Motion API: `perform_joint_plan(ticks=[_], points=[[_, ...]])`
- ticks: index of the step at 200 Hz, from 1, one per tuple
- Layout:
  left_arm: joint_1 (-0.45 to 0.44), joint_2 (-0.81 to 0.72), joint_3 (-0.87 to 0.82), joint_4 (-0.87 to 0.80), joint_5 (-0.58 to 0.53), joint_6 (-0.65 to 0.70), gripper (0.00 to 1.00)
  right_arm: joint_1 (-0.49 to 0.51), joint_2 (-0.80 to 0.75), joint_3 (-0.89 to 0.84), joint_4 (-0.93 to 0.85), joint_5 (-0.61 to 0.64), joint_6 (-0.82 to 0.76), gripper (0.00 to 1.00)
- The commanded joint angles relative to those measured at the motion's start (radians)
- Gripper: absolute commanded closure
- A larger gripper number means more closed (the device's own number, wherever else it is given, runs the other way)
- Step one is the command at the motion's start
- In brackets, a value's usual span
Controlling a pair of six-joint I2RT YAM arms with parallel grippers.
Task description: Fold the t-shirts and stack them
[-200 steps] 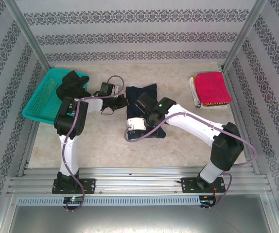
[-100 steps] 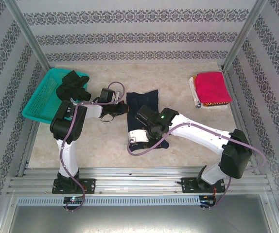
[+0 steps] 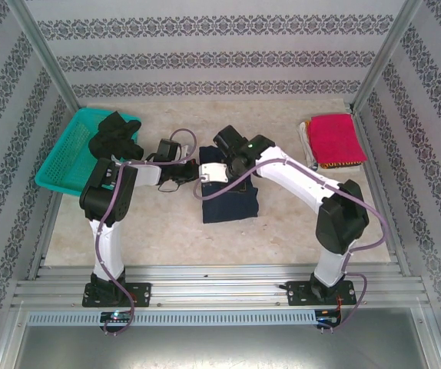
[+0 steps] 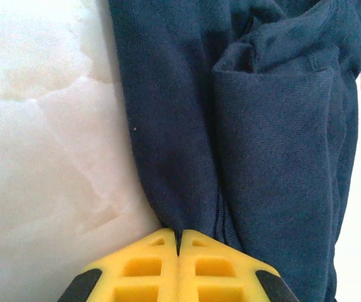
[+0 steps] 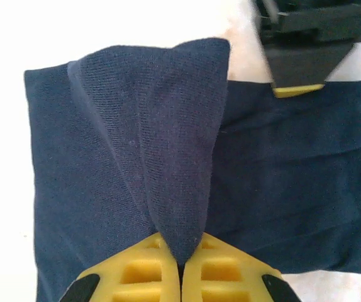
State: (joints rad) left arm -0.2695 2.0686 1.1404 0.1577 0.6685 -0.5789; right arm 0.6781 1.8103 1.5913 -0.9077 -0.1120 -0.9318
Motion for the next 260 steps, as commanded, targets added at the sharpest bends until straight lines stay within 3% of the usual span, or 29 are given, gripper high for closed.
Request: perform_joint_plan(ticks=[1, 119, 260], points=[[-0.025, 0.118, -0.032, -0.154, 0.059, 0.025, 1.0, -0.026, 0.044, 0.079, 0.046, 0.039, -0.053, 1.0], [0.014, 0.182, 0.055, -0.273, 0.072, 0.094, 1.0, -0.072, 0.237, 0.323, 0.137, 0.135, -0.091, 1.0], [0.019, 0.188, 0.07, -0.279, 0.084, 0.094, 1.0, -0.117, 0.479, 0.602, 0.121, 0.171, -0.105, 1.0]])
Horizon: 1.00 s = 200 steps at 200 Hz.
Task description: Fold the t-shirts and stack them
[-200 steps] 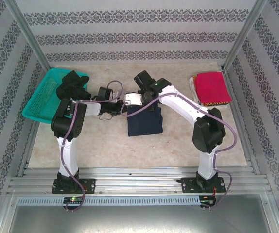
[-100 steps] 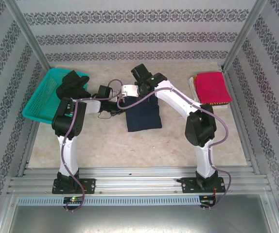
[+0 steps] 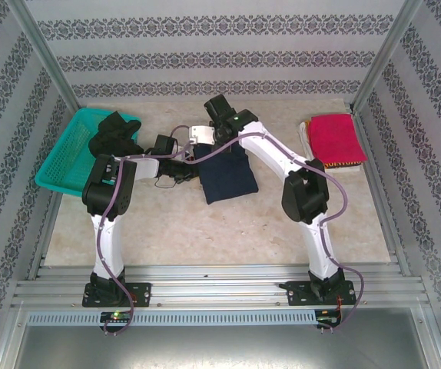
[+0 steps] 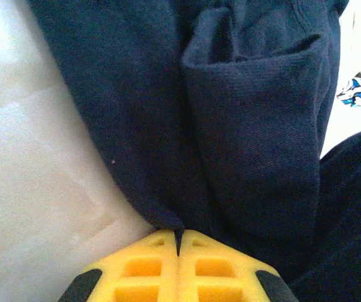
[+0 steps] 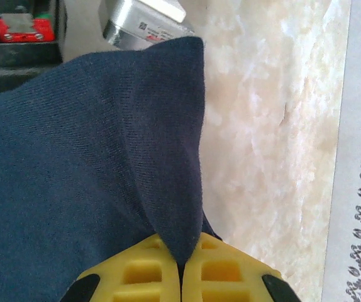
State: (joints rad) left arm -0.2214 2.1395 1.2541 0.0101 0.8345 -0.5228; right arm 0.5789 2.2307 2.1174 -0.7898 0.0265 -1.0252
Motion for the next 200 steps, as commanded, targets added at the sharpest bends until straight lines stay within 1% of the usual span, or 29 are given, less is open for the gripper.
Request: perform_joint_plan(ticks=[1, 35, 52, 83, 102, 108, 124, 131, 138, 143, 147, 150, 151, 153, 160, 164, 175, 180, 200], points=[[-0.03, 0.117, -0.045, -0.132, -0.082, 0.038, 1.0, -0.017, 0.061, 0.079, 0.003, 0.034, -0.013, 1.0], [-0.028, 0.116, -0.044, -0.134, -0.084, 0.038, 1.0, -0.028, 0.139, 0.145, 0.048, 0.07, 0.008, 1.0], [-0.027, 0.115, -0.041, -0.134, -0.083, 0.037, 1.0, -0.033, 0.162, 0.148, 0.075, 0.038, 0.007, 1.0], [-0.024, 0.111, -0.041, -0.132, -0.084, 0.038, 1.0, -0.036, 0.205, 0.157, 0.101, -0.063, 0.018, 0.99], [-0.022, 0.101, -0.05, -0.121, -0.089, 0.033, 1.0, -0.039, 0.229, 0.165, 0.1, -0.115, 0.033, 0.95], [-0.02, 0.096, -0.054, -0.114, -0.091, 0.027, 1.0, -0.04, 0.235, 0.167, 0.099, -0.128, 0.04, 0.91], [-0.015, 0.084, -0.068, -0.093, -0.092, 0.015, 1.0, -0.047, 0.238, 0.165, 0.099, -0.162, 0.06, 0.73], [-0.013, 0.08, -0.074, -0.083, -0.093, 0.009, 1.0, -0.048, 0.232, 0.16, 0.102, -0.176, 0.071, 0.67], [-0.012, 0.076, -0.078, -0.076, -0.092, 0.005, 1.0, -0.051, 0.218, 0.147, 0.117, -0.191, 0.085, 0.59], [-0.01, 0.074, -0.08, -0.073, -0.092, 0.002, 1.0, -0.053, 0.206, 0.134, 0.13, -0.198, 0.091, 0.56], [-0.01, 0.072, -0.082, -0.071, -0.095, 0.001, 1.0, -0.055, 0.198, 0.121, 0.142, -0.204, 0.098, 0.49], [-0.009, 0.07, -0.084, -0.071, -0.094, -0.001, 1.0, -0.058, 0.185, 0.109, 0.153, -0.208, 0.102, 0.49], [-0.009, 0.069, -0.084, -0.071, -0.094, -0.001, 1.0, -0.057, 0.185, 0.105, 0.157, -0.208, 0.104, 0.46], [-0.009, 0.068, -0.084, -0.07, -0.095, -0.002, 0.99, -0.057, 0.178, 0.096, 0.164, -0.211, 0.107, 0.43], [-0.007, 0.065, -0.089, -0.064, -0.096, -0.005, 0.98, -0.063, 0.15, 0.063, 0.195, -0.22, 0.122, 0.39], [-0.007, 0.061, -0.091, -0.06, -0.097, -0.008, 0.98, -0.065, 0.133, 0.043, 0.217, -0.225, 0.131, 0.34], [-0.005, 0.053, -0.102, -0.05, -0.101, -0.016, 0.96, -0.075, 0.083, -0.021, 0.271, -0.256, 0.165, 0.29], [-0.006, 0.05, -0.106, -0.046, -0.102, -0.021, 0.95, -0.081, 0.058, -0.051, 0.296, -0.273, 0.184, 0.25], [-0.006, 0.028, -0.138, -0.015, -0.099, -0.046, 0.92, -0.104, -0.041, -0.188, 0.417, -0.351, 0.282, 0.2]])
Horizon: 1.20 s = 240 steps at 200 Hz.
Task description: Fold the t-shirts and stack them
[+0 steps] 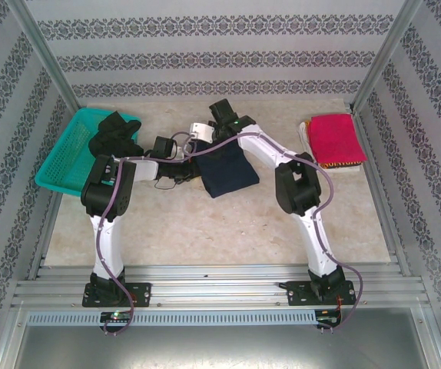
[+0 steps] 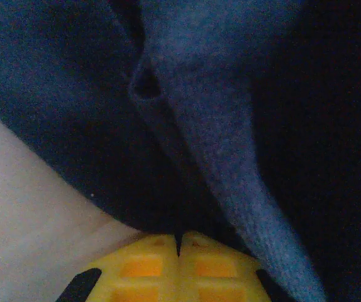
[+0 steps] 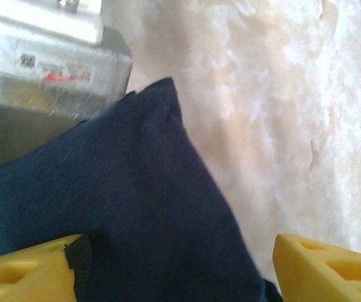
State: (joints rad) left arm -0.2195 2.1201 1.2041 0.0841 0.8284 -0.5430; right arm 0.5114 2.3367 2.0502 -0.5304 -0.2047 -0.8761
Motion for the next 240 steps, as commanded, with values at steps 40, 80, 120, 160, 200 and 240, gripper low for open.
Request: perform_joint_plan(ticks=[40, 80, 120, 160, 200, 240], points=[[-0.005, -0.027, -0.191, 0.026, -0.097, -0.1, 0.83, -0.089, -0.308, -0.418, 0.495, -0.209, 0.459, 0.15], [0.006, -0.131, -0.314, 0.184, -0.119, -0.192, 0.71, -0.174, -0.33, -0.545, 0.622, -0.135, 0.888, 0.17], [0.016, -0.266, -0.468, 0.314, -0.217, -0.275, 0.65, -0.218, -0.239, -0.452, 0.413, -0.144, 1.095, 0.2], [0.015, -0.391, -0.526, 0.32, -0.333, -0.298, 0.51, -0.218, -0.096, -0.297, 0.217, -0.187, 1.171, 0.28], [0.013, -0.406, -0.485, 0.297, -0.356, -0.299, 0.28, -0.201, -0.08, -0.348, 0.232, -0.216, 1.244, 0.45], [-0.005, -0.377, -0.424, 0.276, -0.347, -0.287, 0.21, -0.153, -0.235, -0.607, 0.358, -0.16, 1.344, 0.63]])
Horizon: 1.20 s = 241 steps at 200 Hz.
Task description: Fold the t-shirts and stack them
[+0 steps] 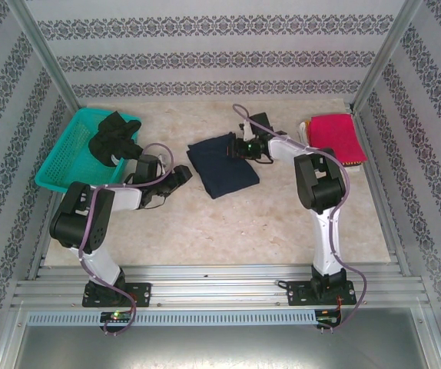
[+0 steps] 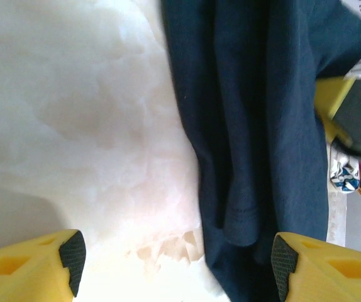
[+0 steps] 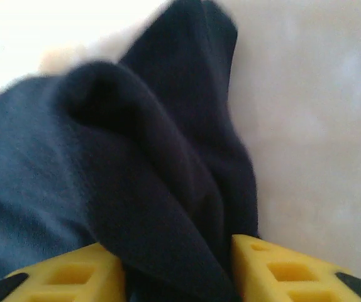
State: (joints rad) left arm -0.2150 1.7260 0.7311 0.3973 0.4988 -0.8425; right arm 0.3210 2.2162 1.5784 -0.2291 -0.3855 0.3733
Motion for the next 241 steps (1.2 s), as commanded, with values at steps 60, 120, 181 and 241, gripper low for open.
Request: perform_joint_plan(ticks=[60, 120, 181, 241], points=[[-0.071, 0.073, 0.088, -0.01, 0.012, -0.02, 0.2, 0.052, -0.312, -0.359, 0.209, 0.144, 0.224, 0.4], [-0.101, 0.091, 0.08, 0.021, 0.039, -0.069, 0.51, 0.017, -0.264, -0.313, 0.218, 0.106, 0.225, 0.33], [-0.109, 0.129, 0.083, 0.037, 0.043, -0.083, 0.86, 0.011, -0.219, -0.283, 0.257, 0.07, 0.245, 0.33], [-0.101, 0.16, 0.084, 0.027, 0.029, -0.073, 0.55, 0.0, -0.082, -0.131, 0.21, 0.025, 0.161, 0.39]])
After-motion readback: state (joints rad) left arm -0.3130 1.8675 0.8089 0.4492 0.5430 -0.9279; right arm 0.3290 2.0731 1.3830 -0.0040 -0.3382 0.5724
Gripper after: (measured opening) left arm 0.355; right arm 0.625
